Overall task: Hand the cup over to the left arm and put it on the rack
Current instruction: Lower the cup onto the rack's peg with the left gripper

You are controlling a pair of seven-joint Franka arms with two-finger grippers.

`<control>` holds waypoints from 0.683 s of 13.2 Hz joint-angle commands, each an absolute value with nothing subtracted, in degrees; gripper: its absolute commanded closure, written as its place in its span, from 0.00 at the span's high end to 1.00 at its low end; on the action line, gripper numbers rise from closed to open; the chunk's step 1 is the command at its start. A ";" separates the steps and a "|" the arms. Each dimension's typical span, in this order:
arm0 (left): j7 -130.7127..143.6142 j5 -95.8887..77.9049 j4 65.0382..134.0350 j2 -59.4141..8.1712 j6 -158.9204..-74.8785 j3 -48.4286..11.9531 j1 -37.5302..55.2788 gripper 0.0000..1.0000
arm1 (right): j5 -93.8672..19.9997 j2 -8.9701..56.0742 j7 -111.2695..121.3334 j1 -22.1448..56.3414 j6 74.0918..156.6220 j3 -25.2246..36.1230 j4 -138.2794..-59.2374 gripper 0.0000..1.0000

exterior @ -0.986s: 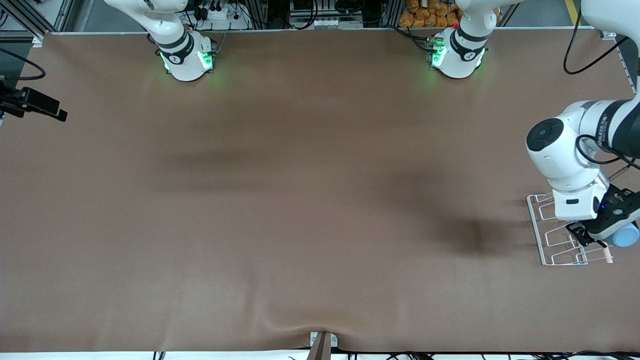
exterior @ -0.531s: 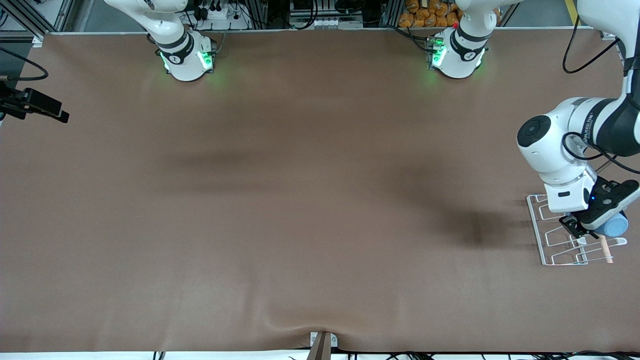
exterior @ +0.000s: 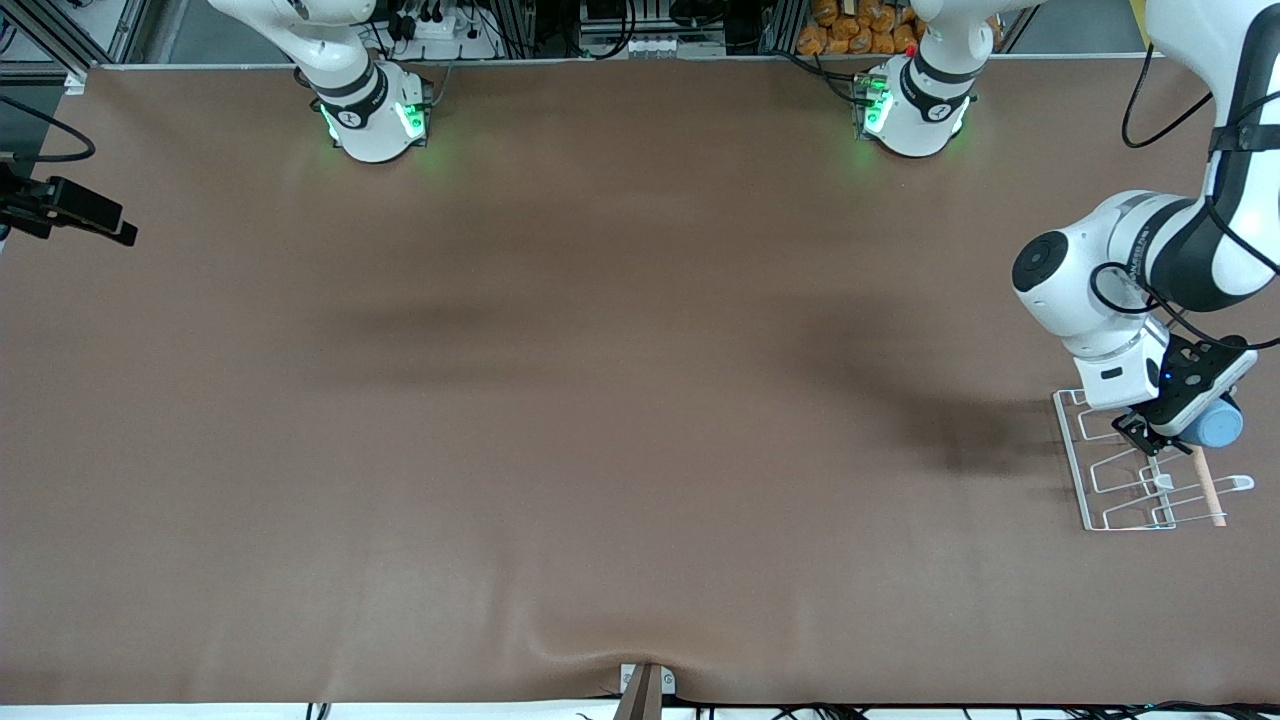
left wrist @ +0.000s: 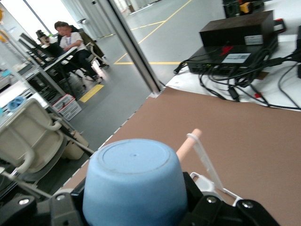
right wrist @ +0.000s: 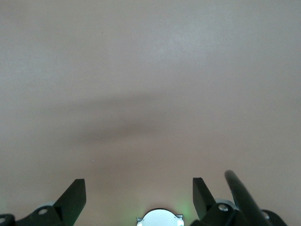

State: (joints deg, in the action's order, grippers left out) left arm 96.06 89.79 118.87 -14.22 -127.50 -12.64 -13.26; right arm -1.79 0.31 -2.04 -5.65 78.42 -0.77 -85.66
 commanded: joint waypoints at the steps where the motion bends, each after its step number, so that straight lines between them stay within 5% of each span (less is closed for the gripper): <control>1: 100.10 91.75 121.81 -12.39 -125.77 -13.10 -13.36 0.13 | -0.88 -0.79 -2.72 -6.68 78.57 -1.49 -87.01 1.00; 9: 105.29 95.54 123.40 -13.80 -124.45 -13.18 -13.54 0.14 | -0.79 -0.79 -2.46 -6.59 78.57 -1.49 -87.01 1.00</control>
